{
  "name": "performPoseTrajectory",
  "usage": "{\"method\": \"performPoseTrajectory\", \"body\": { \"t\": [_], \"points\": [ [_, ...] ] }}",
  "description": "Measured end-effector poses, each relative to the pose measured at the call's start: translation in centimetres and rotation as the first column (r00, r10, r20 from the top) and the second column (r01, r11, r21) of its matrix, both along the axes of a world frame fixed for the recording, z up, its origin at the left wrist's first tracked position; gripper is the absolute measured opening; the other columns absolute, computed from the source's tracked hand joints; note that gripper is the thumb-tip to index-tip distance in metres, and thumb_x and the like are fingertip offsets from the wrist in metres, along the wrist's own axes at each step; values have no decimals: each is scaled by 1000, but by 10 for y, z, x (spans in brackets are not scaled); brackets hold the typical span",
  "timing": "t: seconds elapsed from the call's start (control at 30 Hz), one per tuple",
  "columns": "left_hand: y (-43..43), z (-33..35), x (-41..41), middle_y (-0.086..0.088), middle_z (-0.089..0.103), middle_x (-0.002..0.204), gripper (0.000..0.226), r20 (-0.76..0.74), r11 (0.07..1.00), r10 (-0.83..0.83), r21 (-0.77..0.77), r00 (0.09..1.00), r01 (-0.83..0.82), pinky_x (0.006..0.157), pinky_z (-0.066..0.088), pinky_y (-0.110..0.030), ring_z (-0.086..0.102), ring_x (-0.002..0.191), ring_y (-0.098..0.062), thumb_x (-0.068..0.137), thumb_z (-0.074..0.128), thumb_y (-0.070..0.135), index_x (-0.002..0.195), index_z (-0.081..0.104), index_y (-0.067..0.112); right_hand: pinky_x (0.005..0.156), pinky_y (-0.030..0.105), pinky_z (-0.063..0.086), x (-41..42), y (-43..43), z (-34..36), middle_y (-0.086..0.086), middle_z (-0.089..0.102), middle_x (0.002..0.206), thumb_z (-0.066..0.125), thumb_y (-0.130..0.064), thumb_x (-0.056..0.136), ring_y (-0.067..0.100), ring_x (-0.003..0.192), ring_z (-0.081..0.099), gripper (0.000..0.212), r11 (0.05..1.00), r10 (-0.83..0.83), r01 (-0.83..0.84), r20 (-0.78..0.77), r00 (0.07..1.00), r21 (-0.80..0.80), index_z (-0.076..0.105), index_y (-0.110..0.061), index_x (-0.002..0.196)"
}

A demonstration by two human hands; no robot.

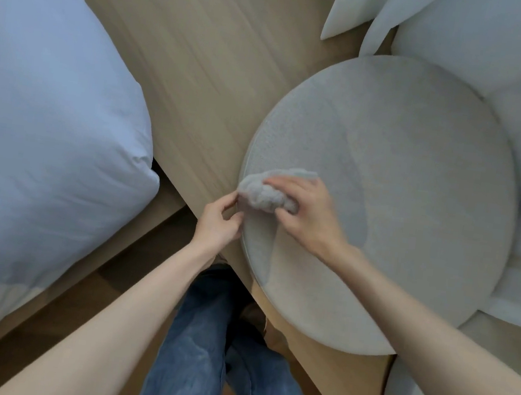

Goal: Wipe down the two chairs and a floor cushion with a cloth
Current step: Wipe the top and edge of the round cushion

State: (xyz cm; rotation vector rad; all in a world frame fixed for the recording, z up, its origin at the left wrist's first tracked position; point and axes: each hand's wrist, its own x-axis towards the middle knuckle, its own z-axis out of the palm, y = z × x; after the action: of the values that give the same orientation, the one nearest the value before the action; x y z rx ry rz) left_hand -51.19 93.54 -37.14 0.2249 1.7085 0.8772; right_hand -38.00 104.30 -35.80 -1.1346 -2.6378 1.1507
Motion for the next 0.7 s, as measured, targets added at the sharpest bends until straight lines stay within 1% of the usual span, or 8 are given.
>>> {"method": "performPoseTrajectory", "body": {
  "t": [0.07, 0.13, 0.27, 0.33, 0.43, 0.53, 0.67, 0.7],
  "points": [
    [-3, -1, 1, 6, 45, 143, 49, 49, 999, 40, -3, 998, -40, 85, 56, -25, 52, 104, 4, 95, 52, 2, 141, 47, 21, 91, 25, 33, 10, 33, 4, 2, 67, 119, 64, -3, 74, 27, 108, 60, 43, 979, -170, 169, -3, 985, 114, 68, -14, 115],
    [-2, 0, 0, 6, 41, 148, 50, 57, 999, 34, -8, 998, -33, 92, 54, -34, 47, 111, 5, 96, 51, 4, 142, 44, 23, 89, 15, 24, 22, 80, 2, 3, 62, 128, 60, -7, 76, 30, 112, 55, 48, 916, -349, 326, 62, 935, 234, 64, -18, 123],
    [2, -2, 3, 8, 38, 149, 53, 14, 1000, -10, -5, 1000, 10, 90, 53, -29, 48, 74, 28, 97, 49, 7, 146, 38, 24, 107, 26, 15, 29, 146, -10, 5, 52, 139, 51, -17, 83, 28, 127, 44, 54, 842, -516, 449, 204, 832, 300, 51, -24, 137],
    [3, -4, 4, 7, 38, 149, 56, 10, 1000, -18, -18, 1000, 18, 91, 52, -30, 46, 71, 31, 96, 49, 4, 147, 36, 24, 112, 32, 20, 17, 142, -18, 7, 55, 136, 51, -17, 84, 27, 127, 47, 52, 818, -560, 501, 195, 805, 282, 52, -21, 136],
    [8, -4, 4, 6, 35, 151, 63, 23, 998, -15, -55, 1000, 16, 91, 53, -30, 48, 83, 26, 92, 48, -5, 147, 35, 22, 108, 38, 33, -1, 90, -21, 9, 61, 128, 54, -10, 80, 29, 119, 53, 49, 843, -524, 495, 111, 845, 213, 59, -14, 129],
    [9, 0, 2, 5, 36, 151, 69, 46, 997, -17, -75, 999, 21, 83, 54, -27, 54, 72, 22, 88, 48, -12, 147, 35, 21, 104, 39, 36, -3, 9, -16, 4, 63, 126, 60, -1, 75, 25, 117, 56, 48, 940, -332, 327, 44, 942, 92, 65, -11, 122],
    [2, 1, 2, 5, 35, 151, 71, 85, 997, -72, -30, 994, 74, 101, 48, -38, 54, 117, -6, 89, 54, -6, 149, 30, 24, 96, 20, 30, 15, -19, -1, 3, 66, 123, 62, -3, 73, 20, 116, 58, 47, 986, -168, 168, -1, 986, -17, 67, -12, 119],
    [-1, 2, 3, 7, 34, 152, 71, 84, 996, -78, -24, 993, 80, 101, 48, -36, 52, 119, -5, 90, 55, -3, 150, 29, 26, 95, 17, 29, 20, -9, 2, 2, 67, 122, 61, -5, 71, 20, 115, 58, 46, 984, -181, 181, -16, 983, -2, 68, -12, 117]
  ]
}}
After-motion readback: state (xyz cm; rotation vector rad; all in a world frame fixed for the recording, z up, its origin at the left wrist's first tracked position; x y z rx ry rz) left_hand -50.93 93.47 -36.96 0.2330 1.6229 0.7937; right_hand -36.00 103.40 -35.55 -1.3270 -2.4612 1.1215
